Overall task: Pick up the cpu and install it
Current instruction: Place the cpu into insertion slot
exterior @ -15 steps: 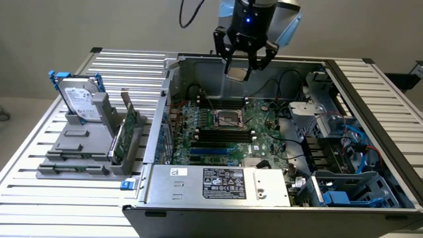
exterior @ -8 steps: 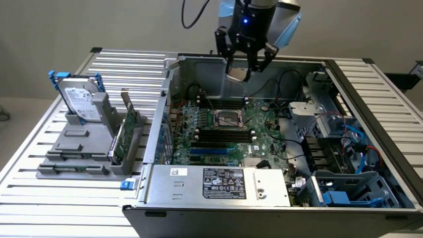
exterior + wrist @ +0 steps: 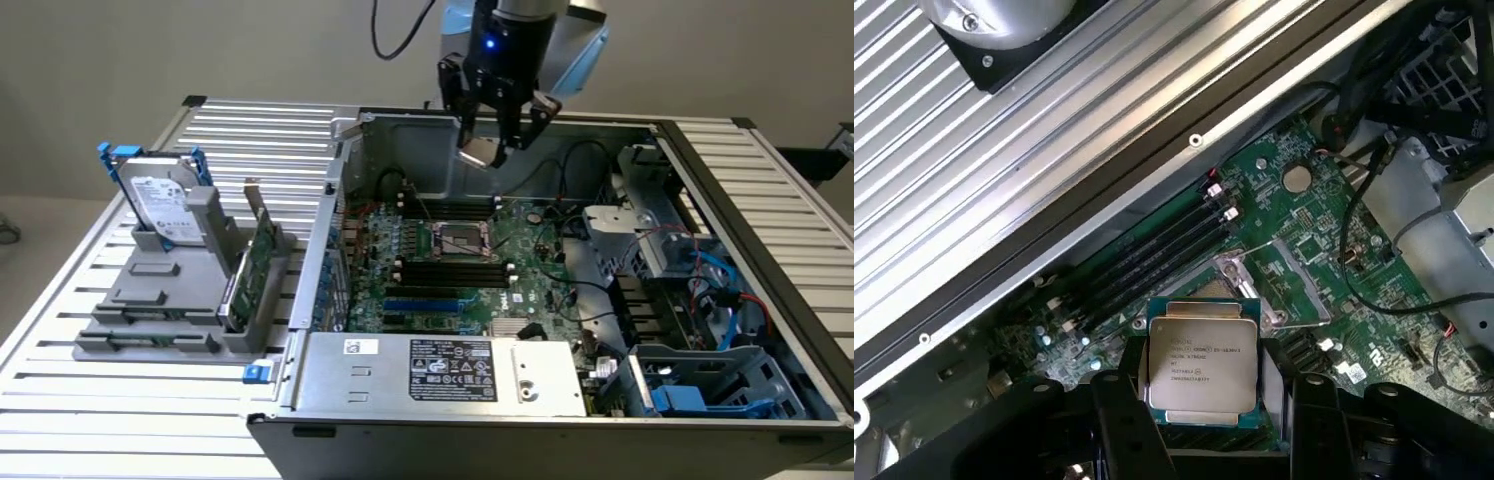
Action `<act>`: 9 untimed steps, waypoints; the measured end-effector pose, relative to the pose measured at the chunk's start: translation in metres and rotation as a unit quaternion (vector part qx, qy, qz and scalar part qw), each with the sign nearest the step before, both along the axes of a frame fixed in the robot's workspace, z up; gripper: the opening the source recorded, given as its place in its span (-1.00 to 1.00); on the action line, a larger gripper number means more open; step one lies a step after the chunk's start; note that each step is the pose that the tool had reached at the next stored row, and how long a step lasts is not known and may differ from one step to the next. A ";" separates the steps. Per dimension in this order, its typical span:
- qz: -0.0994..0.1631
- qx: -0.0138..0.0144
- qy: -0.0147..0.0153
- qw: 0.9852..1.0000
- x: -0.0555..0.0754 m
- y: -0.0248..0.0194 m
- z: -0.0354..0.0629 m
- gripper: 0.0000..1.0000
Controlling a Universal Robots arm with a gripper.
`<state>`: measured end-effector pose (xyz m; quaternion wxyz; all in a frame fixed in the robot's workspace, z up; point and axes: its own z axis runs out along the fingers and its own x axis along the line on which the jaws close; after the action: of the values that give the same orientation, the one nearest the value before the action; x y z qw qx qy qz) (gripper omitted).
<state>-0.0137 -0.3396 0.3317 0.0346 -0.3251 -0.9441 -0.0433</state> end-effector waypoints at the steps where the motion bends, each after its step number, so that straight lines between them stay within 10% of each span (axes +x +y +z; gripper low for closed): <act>1: -0.009 0.000 0.000 1.000 0.000 0.0000 -0.0003 0.09; 9: -0.082 0.000 0.000 0.997 0.000 -0.0001 -0.0031 0.09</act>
<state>-0.0137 -0.3397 0.3286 0.0309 -0.4011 -0.9144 -0.0460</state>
